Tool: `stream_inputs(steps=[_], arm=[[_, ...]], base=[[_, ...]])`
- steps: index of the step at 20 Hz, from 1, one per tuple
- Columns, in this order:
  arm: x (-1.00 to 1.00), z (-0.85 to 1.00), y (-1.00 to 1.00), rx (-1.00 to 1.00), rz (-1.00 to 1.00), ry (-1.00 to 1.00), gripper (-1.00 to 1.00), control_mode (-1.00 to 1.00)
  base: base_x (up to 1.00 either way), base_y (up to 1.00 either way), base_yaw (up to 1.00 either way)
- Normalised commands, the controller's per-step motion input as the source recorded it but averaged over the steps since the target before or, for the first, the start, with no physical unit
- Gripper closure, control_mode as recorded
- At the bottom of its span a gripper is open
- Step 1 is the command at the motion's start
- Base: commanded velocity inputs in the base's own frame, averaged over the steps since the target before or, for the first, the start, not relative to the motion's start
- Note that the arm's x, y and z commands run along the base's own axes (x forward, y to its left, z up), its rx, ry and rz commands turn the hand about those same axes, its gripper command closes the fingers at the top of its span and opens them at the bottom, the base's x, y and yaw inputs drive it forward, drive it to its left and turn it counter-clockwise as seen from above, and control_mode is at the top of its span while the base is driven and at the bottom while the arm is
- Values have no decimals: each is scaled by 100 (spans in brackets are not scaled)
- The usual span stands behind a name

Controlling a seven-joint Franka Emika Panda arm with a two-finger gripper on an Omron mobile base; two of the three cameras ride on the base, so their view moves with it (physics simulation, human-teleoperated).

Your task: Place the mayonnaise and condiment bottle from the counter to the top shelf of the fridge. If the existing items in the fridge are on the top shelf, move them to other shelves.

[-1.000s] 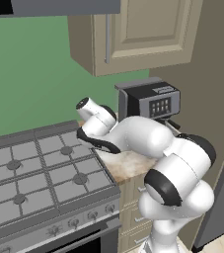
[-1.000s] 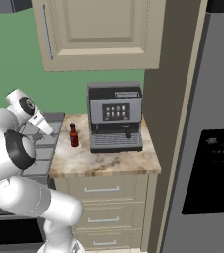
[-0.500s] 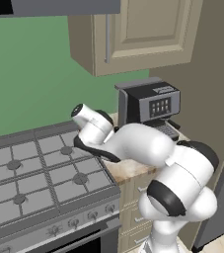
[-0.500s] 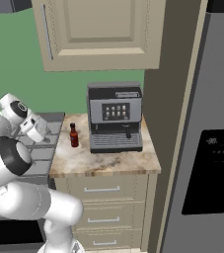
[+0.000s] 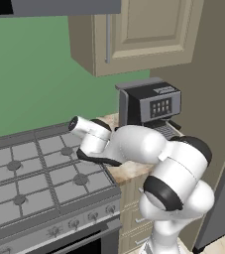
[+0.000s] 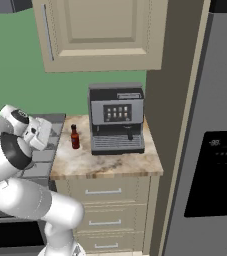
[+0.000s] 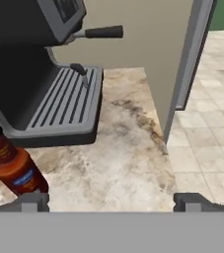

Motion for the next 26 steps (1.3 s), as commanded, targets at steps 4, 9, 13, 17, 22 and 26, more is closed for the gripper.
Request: stream_inputs(steps=[4,9,13,17,22,26], arm=[[25,0,0,-6,-2,0,-100,-100],[44,0,-4,-3,0,0,-100,-100],[47,0,-2,-4,0,0,-100,-100],[19,-4,-16,-12,0,0,-100,-100],[0,-7,-17,-12,0,0,-100,-100],[1,0,-30,-6,0,0,-100,-100]], base=[[0,0,0],[0,0,0],[0,0,0],[0,0,0],[0,0,0],[0,0,0]])
